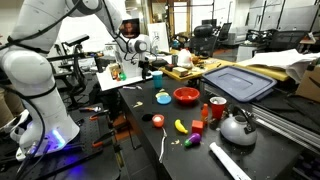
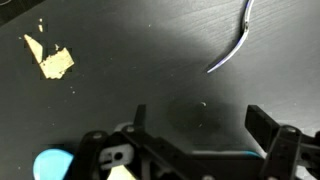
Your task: Move the fork on the left to the left.
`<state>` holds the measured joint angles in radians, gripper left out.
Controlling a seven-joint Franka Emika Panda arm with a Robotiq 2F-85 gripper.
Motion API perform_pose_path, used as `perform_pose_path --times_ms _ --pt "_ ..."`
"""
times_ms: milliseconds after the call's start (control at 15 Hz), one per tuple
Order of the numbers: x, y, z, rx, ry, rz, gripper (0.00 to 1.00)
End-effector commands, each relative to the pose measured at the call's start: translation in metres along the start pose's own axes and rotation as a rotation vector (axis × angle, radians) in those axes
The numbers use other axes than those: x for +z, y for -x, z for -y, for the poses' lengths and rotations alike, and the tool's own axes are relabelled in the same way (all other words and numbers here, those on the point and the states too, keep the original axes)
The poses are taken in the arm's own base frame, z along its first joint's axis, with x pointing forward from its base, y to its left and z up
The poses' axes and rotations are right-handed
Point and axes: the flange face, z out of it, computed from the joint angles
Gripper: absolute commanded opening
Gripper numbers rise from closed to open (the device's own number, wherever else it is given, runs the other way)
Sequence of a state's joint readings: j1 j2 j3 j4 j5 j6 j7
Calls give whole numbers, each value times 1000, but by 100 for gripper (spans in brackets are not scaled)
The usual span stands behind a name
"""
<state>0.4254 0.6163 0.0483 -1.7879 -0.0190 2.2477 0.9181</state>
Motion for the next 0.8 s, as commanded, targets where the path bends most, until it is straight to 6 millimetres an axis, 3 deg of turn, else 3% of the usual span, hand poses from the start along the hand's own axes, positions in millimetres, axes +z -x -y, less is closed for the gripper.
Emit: perform_pose_path --times_ms 0,733 --pt "-7 -18 -35 -25 16 14 100" --pt "7 -96 -162 -66 20 8 100"
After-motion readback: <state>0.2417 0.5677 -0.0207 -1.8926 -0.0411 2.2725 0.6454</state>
